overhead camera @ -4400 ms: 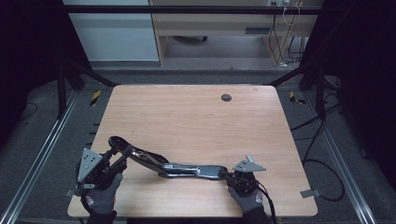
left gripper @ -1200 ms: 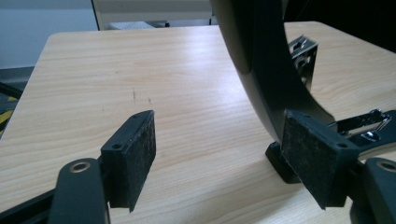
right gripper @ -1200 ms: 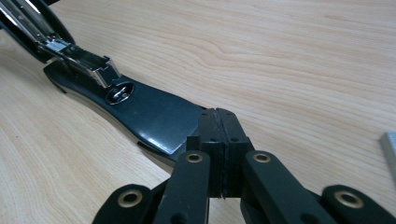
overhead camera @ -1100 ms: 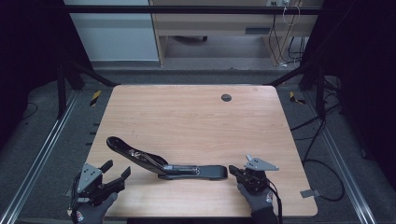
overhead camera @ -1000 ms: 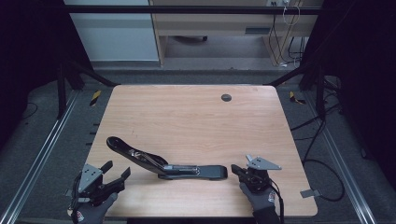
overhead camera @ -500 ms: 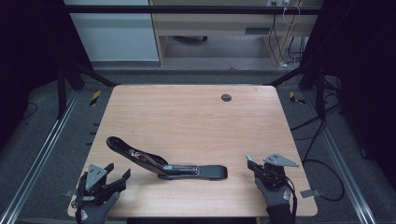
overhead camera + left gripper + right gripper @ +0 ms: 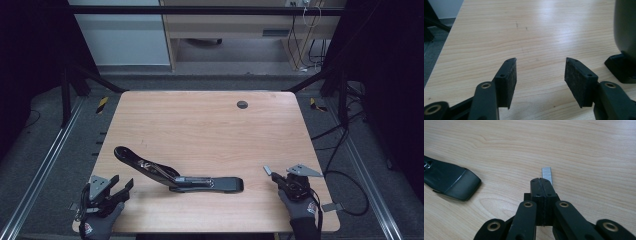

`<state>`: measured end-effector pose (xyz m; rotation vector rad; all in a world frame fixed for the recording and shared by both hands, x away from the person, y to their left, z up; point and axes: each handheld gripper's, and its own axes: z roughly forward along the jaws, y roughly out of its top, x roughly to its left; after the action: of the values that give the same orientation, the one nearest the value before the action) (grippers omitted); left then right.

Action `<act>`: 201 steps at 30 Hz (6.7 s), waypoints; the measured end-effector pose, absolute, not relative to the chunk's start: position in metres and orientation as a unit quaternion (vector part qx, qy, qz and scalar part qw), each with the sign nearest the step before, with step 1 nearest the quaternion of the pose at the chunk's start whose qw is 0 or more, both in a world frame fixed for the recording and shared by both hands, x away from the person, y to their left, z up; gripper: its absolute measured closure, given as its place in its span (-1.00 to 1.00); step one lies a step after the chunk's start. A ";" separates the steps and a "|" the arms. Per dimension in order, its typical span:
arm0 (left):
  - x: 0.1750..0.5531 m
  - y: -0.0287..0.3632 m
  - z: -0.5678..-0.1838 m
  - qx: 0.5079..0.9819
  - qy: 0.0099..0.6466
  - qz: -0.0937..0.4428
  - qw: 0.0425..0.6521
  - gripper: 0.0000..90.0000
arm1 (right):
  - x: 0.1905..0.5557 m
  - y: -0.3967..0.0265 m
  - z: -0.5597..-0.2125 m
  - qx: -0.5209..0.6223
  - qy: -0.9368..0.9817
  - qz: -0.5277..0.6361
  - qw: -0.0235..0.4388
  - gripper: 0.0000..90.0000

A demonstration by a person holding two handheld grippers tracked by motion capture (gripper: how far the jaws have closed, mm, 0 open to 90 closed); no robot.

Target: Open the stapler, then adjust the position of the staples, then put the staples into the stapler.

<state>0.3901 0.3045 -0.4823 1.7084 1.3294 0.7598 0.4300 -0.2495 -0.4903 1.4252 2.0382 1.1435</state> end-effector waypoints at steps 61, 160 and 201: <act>0.394 0.302 -0.488 0.697 0.521 0.303 0.389 -0.13 | 0.481 -0.226 -0.473 0.442 0.836 0.285 0.159 0.74; 0.396 0.301 -0.491 0.703 0.521 0.298 0.382 -0.18 | 0.456 -0.223 -0.459 0.406 0.856 0.289 0.139 0.74; 0.396 0.302 -0.492 0.704 0.522 0.295 0.382 -0.17 | 0.479 -0.163 -0.397 0.269 0.873 0.390 0.119 0.74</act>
<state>0.3964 0.3015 -0.4918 1.7957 1.3310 0.7515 0.4794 -0.1633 -0.3971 0.7880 2.5517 1.1389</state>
